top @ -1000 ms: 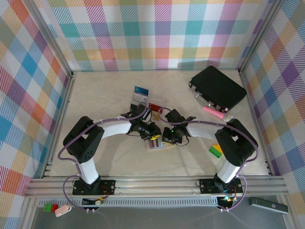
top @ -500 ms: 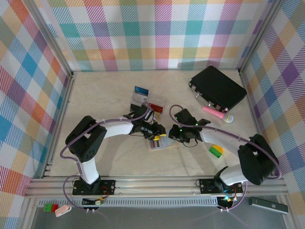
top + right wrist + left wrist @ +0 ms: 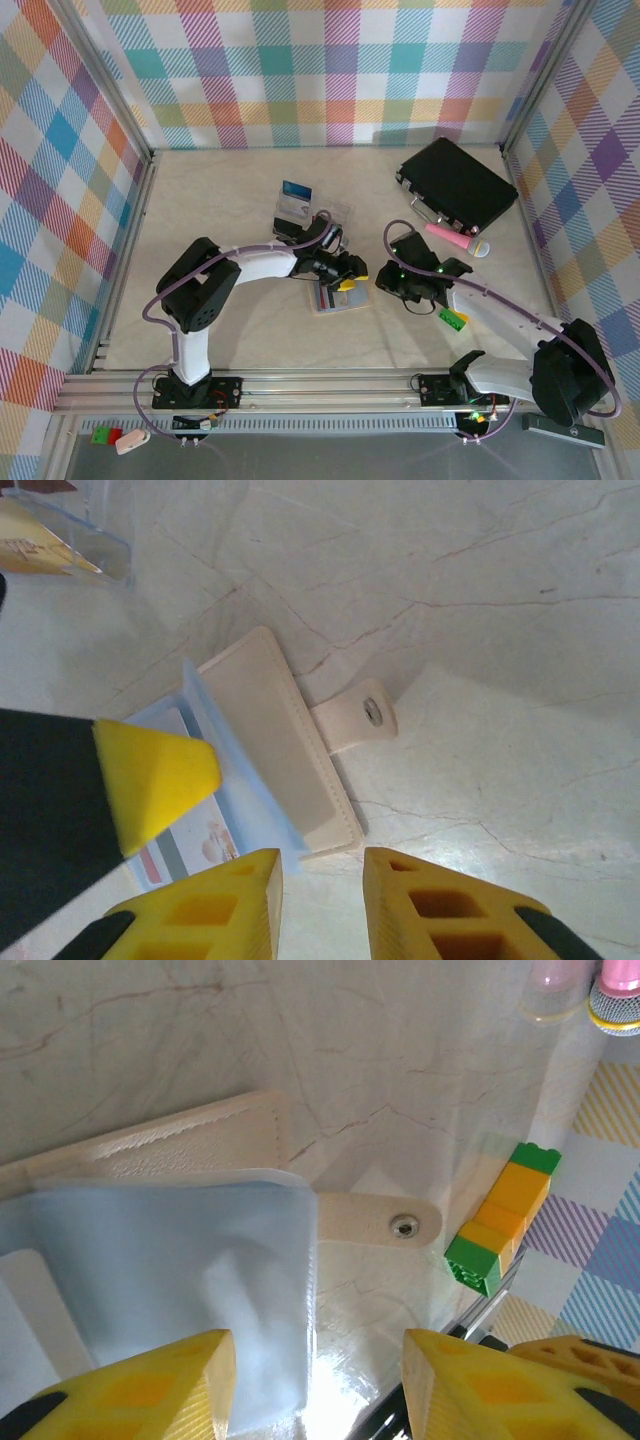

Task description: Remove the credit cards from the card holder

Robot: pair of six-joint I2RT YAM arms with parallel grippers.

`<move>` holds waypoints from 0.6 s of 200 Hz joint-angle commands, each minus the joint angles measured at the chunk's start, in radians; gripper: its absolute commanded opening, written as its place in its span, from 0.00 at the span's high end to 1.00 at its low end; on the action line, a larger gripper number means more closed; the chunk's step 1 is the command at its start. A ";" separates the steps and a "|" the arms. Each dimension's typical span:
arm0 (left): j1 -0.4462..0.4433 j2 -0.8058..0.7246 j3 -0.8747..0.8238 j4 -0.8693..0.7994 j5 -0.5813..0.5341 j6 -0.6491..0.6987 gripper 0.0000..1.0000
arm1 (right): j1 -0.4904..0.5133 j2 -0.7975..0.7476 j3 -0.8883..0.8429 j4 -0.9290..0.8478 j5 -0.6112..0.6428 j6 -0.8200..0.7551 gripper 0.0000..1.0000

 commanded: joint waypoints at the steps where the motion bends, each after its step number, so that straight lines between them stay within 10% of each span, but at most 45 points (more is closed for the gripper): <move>1: -0.008 0.020 0.027 -0.036 -0.017 0.000 0.52 | -0.005 -0.014 -0.014 -0.009 -0.001 -0.006 0.72; 120: 0.140 -0.340 -0.198 -0.191 -0.190 0.040 0.47 | -0.005 0.224 0.088 0.251 -0.382 -0.154 0.79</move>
